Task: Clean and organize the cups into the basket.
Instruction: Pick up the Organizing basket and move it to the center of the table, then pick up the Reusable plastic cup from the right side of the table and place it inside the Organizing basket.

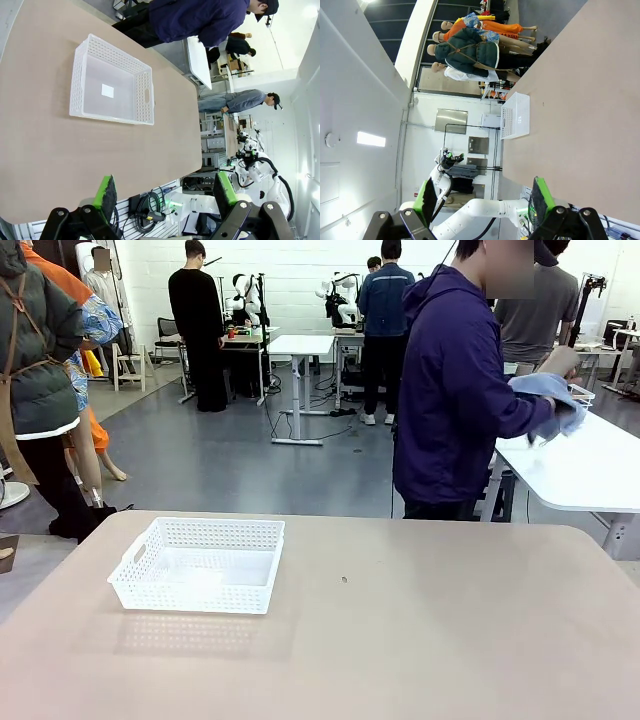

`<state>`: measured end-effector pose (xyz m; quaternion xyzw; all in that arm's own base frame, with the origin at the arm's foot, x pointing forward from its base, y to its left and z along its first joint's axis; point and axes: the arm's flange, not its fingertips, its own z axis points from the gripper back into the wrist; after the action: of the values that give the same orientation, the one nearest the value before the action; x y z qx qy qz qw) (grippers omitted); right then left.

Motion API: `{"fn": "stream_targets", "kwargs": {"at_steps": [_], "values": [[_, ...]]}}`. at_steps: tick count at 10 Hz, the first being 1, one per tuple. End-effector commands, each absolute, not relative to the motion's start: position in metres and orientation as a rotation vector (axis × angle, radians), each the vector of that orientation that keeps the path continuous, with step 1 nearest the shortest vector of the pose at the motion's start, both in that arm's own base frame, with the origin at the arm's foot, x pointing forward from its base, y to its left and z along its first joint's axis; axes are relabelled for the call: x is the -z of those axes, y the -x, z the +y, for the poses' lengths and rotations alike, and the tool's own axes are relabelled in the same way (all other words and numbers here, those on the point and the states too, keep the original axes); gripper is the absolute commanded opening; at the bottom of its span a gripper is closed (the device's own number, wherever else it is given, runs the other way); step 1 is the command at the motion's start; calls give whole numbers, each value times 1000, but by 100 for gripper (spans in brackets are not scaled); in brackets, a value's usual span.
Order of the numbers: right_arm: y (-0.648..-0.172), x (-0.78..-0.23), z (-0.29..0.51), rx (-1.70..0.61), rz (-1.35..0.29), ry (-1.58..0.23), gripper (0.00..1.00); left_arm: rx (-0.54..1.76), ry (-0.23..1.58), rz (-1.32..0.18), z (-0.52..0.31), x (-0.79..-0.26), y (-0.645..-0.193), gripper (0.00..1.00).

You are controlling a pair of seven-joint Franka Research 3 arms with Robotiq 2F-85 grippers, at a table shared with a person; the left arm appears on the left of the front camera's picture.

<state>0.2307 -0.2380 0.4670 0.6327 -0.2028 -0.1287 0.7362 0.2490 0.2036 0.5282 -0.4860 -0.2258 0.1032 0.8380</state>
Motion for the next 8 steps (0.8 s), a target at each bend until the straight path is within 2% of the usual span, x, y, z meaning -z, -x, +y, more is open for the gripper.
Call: {"fn": "stream_targets", "kwargs": {"at_steps": [1, 8], "values": [[-232, -469, -240, 268, -466, -1403, 100, -201, 1041, -498, 206, -529, -250, 100], [-232, -469, -240, 268, -466, -1403, 100, -201, 1041, -498, 206, -529, -250, 100]]}}
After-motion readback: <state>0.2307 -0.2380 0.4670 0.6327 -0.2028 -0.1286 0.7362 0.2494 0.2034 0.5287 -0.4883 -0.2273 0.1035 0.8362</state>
